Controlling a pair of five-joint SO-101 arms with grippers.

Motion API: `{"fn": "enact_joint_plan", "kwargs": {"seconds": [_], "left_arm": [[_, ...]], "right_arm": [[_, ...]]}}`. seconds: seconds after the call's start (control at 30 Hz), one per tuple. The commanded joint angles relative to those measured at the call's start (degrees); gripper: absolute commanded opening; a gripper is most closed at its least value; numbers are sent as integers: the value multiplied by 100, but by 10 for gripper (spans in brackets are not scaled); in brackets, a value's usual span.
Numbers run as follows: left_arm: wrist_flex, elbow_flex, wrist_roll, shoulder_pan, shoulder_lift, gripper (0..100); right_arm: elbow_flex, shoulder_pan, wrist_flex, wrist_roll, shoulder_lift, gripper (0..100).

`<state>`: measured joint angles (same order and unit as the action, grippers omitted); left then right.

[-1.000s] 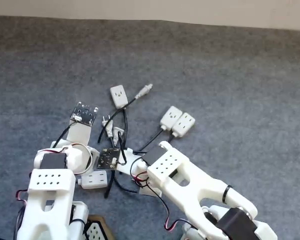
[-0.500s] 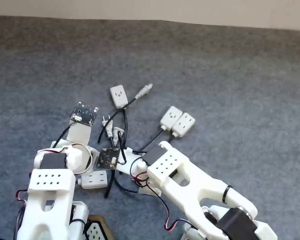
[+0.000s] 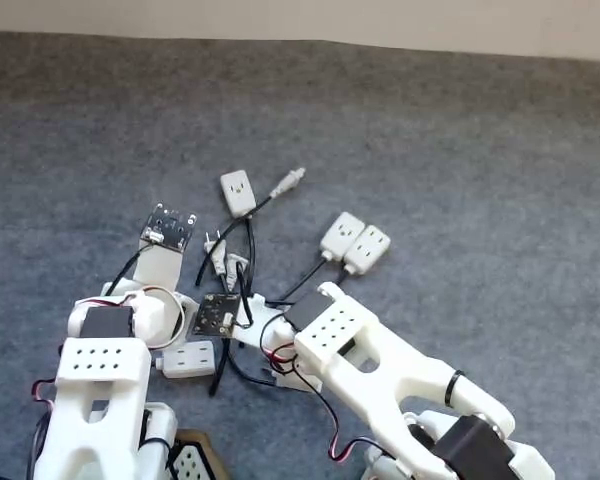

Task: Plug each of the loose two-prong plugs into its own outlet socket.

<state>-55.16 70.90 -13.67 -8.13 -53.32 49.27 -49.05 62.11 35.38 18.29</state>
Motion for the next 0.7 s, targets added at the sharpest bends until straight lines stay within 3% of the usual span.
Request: {"fn": "enact_joint_plan", "kwargs": {"seconds": [0.0, 0.13, 0.4, 0.53, 0.67], "left_arm": [[53, -163, 26, -40, -66, 322], [-492, -901, 35, -251, -31, 325], [-2066, -2941, -202, -312, -22, 357], [-2576, -3741, -202, -277, -22, 358], [-2585, -3679, -158, 189, -22, 358]], "right_arm": [[-312, -4, -75, -809, 66, 5], [-488, -4, -655, -1820, 602, 5], [479, 145, -2202, -2725, 2422, 5], [840, 101, -2334, -2910, 3011, 5], [1182, -462, -2334, -2927, 3284, 5]]}}
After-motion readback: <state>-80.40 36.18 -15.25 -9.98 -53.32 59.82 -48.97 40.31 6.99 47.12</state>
